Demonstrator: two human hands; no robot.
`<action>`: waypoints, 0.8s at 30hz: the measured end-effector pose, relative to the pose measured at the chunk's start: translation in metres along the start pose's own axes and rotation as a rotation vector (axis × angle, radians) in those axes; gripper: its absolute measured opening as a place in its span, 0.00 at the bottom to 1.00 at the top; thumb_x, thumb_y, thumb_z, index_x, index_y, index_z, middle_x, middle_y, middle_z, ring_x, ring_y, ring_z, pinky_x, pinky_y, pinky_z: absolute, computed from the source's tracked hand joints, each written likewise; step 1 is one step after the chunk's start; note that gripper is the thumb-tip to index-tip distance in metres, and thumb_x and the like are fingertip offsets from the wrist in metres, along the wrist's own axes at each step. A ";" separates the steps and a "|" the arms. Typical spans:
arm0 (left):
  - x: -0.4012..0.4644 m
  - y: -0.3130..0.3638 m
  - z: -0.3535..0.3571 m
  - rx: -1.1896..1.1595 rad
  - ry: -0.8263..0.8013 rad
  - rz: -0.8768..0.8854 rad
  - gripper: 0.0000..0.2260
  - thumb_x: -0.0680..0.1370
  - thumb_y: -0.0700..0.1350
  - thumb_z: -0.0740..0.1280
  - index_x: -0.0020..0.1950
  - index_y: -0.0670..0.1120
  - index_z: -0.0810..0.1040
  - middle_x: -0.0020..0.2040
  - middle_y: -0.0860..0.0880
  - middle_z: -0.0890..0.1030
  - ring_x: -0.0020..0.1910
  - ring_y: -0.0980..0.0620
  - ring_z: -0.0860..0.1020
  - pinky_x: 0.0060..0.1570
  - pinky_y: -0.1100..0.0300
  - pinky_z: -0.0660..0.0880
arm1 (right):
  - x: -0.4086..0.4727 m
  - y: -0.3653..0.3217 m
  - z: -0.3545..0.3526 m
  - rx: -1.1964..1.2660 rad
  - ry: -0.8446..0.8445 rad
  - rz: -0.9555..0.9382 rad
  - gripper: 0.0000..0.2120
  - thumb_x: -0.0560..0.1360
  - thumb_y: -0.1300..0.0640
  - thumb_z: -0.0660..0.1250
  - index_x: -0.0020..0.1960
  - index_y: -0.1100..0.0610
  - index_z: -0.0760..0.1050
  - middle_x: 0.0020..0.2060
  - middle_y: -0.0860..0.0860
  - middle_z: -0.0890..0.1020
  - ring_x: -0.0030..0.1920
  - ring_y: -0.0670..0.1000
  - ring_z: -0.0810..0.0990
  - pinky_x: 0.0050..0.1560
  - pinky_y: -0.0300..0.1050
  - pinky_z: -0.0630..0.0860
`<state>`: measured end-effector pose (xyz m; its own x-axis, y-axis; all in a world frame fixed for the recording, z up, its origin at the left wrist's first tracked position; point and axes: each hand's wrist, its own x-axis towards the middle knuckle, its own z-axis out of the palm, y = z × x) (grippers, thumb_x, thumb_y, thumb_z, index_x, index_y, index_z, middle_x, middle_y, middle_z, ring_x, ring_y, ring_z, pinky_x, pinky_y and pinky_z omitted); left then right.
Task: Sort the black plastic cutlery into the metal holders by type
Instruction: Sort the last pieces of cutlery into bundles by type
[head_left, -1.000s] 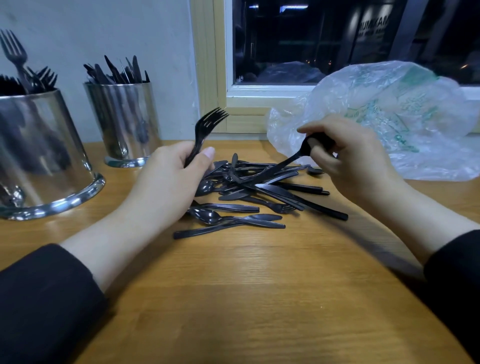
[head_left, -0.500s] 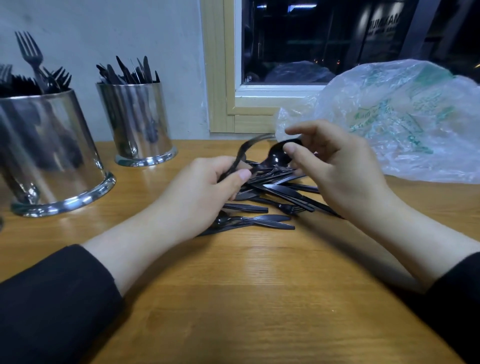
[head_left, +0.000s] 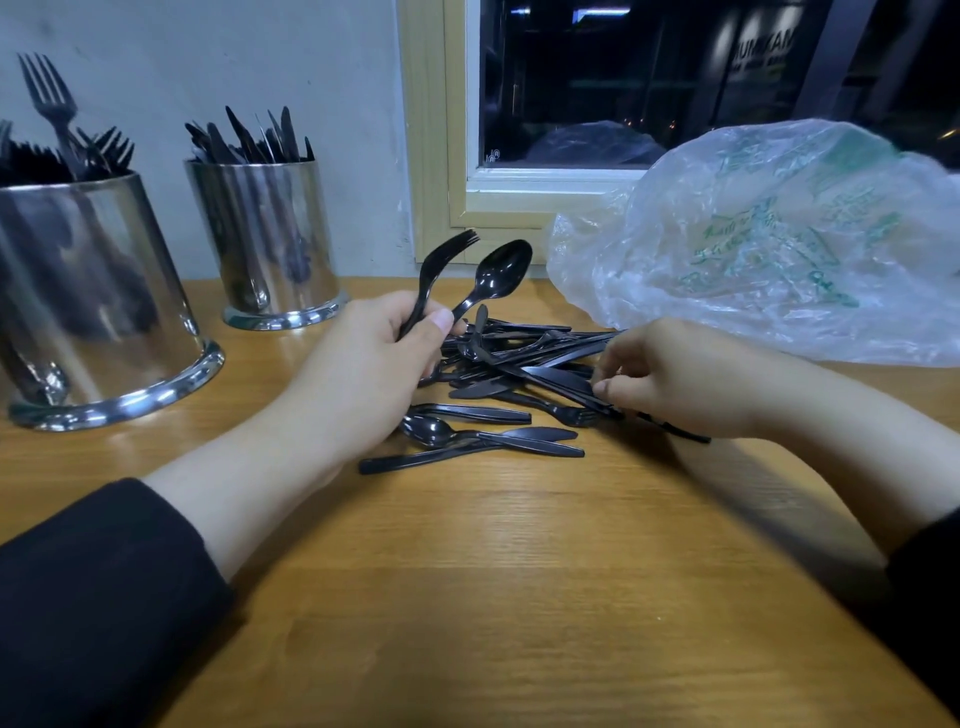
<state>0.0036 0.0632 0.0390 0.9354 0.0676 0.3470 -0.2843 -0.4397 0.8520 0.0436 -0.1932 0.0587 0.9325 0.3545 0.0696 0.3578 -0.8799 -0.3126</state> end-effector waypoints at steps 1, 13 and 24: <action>0.000 0.000 0.000 -0.002 -0.001 0.000 0.11 0.85 0.50 0.63 0.47 0.50 0.83 0.31 0.54 0.73 0.26 0.57 0.66 0.30 0.60 0.63 | 0.000 0.000 0.000 0.018 -0.006 0.001 0.05 0.78 0.48 0.68 0.46 0.47 0.80 0.34 0.43 0.82 0.35 0.45 0.81 0.36 0.42 0.76; -0.001 0.001 0.000 0.018 0.000 -0.013 0.11 0.85 0.50 0.62 0.48 0.51 0.83 0.31 0.54 0.73 0.25 0.60 0.67 0.33 0.59 0.65 | 0.005 0.006 0.006 0.307 0.024 0.011 0.03 0.75 0.55 0.75 0.47 0.50 0.82 0.30 0.42 0.81 0.31 0.40 0.76 0.33 0.31 0.70; 0.000 -0.001 -0.001 0.005 0.004 -0.010 0.12 0.85 0.49 0.63 0.45 0.50 0.81 0.29 0.56 0.74 0.28 0.54 0.67 0.33 0.57 0.65 | 0.006 0.008 -0.006 0.091 0.344 0.052 0.09 0.76 0.60 0.69 0.51 0.49 0.83 0.42 0.48 0.83 0.40 0.47 0.78 0.37 0.41 0.70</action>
<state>0.0034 0.0640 0.0387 0.9374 0.0757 0.3400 -0.2737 -0.4436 0.8534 0.0525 -0.1999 0.0623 0.9169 0.1690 0.3617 0.3181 -0.8567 -0.4060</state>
